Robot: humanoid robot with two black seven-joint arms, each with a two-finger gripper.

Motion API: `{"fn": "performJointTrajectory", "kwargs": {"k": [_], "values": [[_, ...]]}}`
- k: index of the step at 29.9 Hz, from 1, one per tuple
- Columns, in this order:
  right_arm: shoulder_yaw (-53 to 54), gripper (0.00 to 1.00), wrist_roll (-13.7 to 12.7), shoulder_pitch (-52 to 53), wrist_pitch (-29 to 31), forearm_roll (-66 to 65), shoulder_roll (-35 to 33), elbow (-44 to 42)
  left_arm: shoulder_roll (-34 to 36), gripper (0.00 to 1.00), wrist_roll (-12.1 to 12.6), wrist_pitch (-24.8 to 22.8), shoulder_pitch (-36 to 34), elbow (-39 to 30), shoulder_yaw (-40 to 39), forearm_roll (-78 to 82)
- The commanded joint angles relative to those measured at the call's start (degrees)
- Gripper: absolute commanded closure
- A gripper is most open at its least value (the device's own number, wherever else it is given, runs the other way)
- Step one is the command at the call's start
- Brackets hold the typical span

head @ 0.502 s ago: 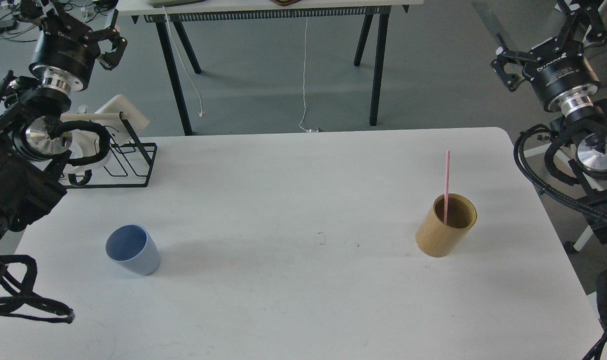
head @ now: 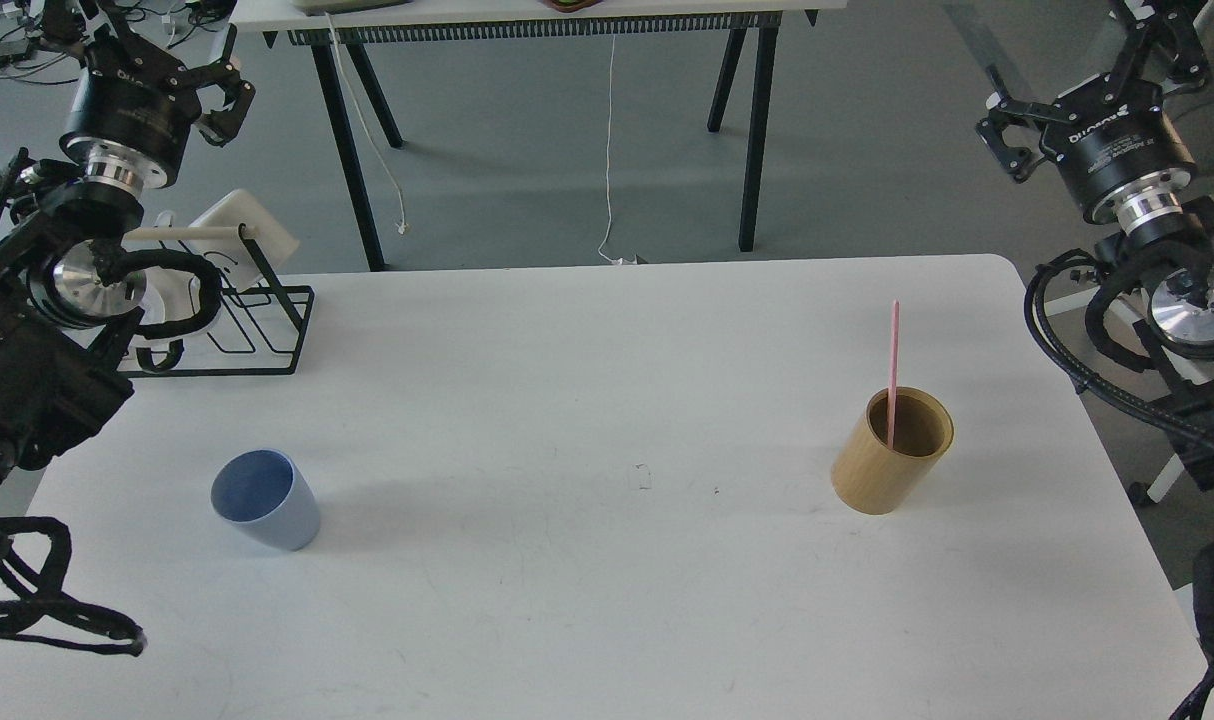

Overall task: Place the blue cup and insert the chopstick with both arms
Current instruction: 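Move the left gripper down from rest toward the light blue cup, then close the left gripper around the light blue cup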

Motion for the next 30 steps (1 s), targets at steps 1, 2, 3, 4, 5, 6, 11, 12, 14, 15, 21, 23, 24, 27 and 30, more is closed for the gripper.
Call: {"fn": "performJointTrajectory", "kwargs": {"k": [1,2,3,4,5,6,11,12,14,15,21,23,24,27,30], "values": [[0.1,0.0,0.0,0.0,0.0,0.0,-0.1,0.0,3.0,0.01,0.2,0.0,1.4,-6.7,0.5,0.7],[0.1,0.0,0.0,0.0,0.0,0.0,-0.1,0.0,4.7,0.01,0.3,0.0,2.5,-10.0,0.8,1.0],[0.1,0.0,0.1,0.0,0.0,0.0,-0.3,0.1,6.4,0.01,0.4,0.0,3.4,-13.5,1.4,1.7],[0.1,0.0,0.1,0.0,0.0,0.0,-0.4,0.0,8.4,0.01,0.4,0.0,3.9,-17.5,2.2,3.2],[0.2,0.0,0.1,0.0,0.0,0.0,-0.5,0.1,10.6,0.01,0.4,0.0,4.2,-21.6,3.1,5.3],[0.2,0.0,0.1,0.0,0.0,0.0,-0.7,0.1,13.1,0.01,0.3,0.0,4.4,-25.5,3.7,8.1],[0.3,0.0,0.1,-0.4,0.1,0.1,-1.6,0.1,22.0,0.01,0.3,0.0,7.2,-37.6,4.5,23.7],[0.4,0.0,0.1,-0.6,0.1,0.1,-1.8,0.2,23.1,0.01,0.3,0.0,7.7,-39.1,4.5,26.4],[0.4,0.0,0.2,-1.0,0.1,0.1,-2.0,0.6,26.1,0.01,0.3,0.0,8.7,-41.6,4.5,32.0],[0.4,0.0,0.2,-1.4,0.1,0.1,-2.3,1.0,27.8,0.01,0.2,0.0,9.2,-43.1,4.5,34.9],[0.9,0.0,0.2,-2.9,1.0,0.1,-2.7,1.9,34.4,0.02,-0.1,0.0,13.3,-50.2,4.5,52.4],[0.9,0.0,0.2,-2.9,1.2,0.1,-3.2,1.9,36.4,0.04,-0.4,0.0,14.5,-52.5,4.5,58.6],[0.9,0.0,0.2,-2.9,1.2,0.1,-3.4,1.9,37.3,0.04,-0.9,0.0,15.0,-53.5,4.5,61.3],[1.1,0.0,0.2,-2.9,1.2,0.1,-4.0,1.9,40.0,0.04,-3.1,0.0,17.3,-55.3,4.6,70.2],[1.1,0.0,0.2,-2.9,1.2,0.1,-5.1,1.8,41.8,0.06,-4.6,0.0,21.1,-56.2,4.5,79.3]]}}
